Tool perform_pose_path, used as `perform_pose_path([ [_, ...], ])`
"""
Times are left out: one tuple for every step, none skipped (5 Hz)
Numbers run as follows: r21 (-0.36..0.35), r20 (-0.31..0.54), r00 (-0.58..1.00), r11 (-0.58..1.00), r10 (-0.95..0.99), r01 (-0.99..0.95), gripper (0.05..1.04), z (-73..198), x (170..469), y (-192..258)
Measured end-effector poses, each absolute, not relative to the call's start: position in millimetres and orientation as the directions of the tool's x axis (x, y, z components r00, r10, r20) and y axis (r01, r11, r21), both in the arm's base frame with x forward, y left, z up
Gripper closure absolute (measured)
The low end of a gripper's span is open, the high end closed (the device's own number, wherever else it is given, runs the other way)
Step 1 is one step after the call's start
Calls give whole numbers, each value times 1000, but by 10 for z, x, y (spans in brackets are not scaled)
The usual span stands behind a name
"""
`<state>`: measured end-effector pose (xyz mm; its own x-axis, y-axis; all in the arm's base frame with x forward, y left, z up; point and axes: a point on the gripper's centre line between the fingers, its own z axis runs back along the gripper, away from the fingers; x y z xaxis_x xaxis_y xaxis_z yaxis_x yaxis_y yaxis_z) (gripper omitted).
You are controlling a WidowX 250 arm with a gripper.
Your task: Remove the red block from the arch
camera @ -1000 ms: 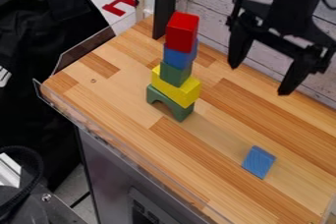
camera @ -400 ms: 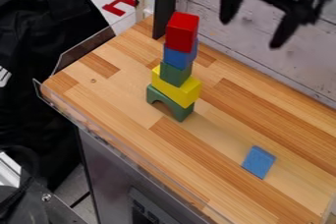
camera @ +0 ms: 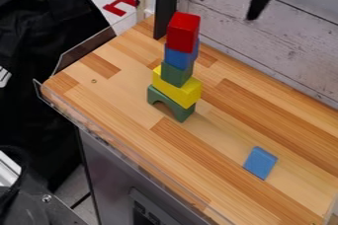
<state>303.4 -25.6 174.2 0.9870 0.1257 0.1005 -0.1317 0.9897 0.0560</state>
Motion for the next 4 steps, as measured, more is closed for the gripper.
perform_pose_path([
  [47, 76, 985, 986, 153, -157, 84, 1752, 3014, -145],
  [37, 35, 983, 983, 178, -180, 84, 1763, 2959, -57],
  [23, 18, 980, 980, 196, -197, 84, 1762, 2937, -27],
  [22, -8, 977, 977, 211, -211, 84, 1735, 2919, 5],
])
